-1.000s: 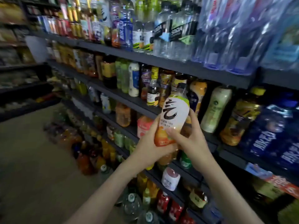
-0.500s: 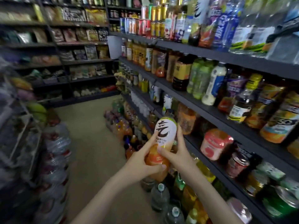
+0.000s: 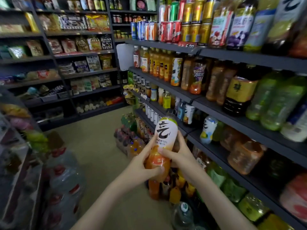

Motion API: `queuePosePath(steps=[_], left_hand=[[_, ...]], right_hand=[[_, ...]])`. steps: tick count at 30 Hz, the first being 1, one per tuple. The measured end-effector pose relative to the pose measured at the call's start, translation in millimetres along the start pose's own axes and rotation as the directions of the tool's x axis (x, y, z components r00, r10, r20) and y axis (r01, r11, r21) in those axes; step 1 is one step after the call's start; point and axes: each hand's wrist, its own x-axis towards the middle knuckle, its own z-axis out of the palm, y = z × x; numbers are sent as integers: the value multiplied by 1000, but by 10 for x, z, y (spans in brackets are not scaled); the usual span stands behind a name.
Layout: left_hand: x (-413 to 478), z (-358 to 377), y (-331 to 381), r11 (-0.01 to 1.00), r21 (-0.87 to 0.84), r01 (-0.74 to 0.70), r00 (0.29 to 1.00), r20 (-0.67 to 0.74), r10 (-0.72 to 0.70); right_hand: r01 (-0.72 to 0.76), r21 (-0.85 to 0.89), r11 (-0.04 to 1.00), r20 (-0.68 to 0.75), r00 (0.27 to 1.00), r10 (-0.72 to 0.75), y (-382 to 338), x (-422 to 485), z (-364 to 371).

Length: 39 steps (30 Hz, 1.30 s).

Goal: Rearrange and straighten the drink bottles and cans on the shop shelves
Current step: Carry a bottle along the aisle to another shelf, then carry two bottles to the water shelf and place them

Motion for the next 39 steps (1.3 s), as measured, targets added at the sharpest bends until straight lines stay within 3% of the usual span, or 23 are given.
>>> queuePosePath(steps=[15,19,22,25,29,32,35,39], left_hand=[[2569,-1976,-1159,990,86,112,982,141,-123],[3212,-2433,-1467,972,181,151,957,218,-190],[3752,-2739,-1649,928,331,172,900,329,-285],[4243,-2998,-1749,865,493,91,851,412,-324],[4839,-3286,-1900,840,541,46,846,427,-321],[5224,-3385,-2056,801,597,27,853,403,-330],[5561,-3309,-2156,798,602,-5,874,391,-290],[5868,-2989,-2248,782,613,-112,894,407,-190]], right_hand=[[-266,3,964,-94,960,265,620,3300,175],[-289,76,954,-188,936,298,843,3987,208],[-280,133,951,-333,891,309,1054,4407,216],[-231,166,959,-509,812,284,1286,4809,192],[-140,300,944,-740,590,323,1500,5214,209],[-76,360,930,-815,460,353,1554,5326,235],[-85,268,960,-886,370,280,1624,5322,167],[-160,50,986,-948,302,97,1616,5295,120]])
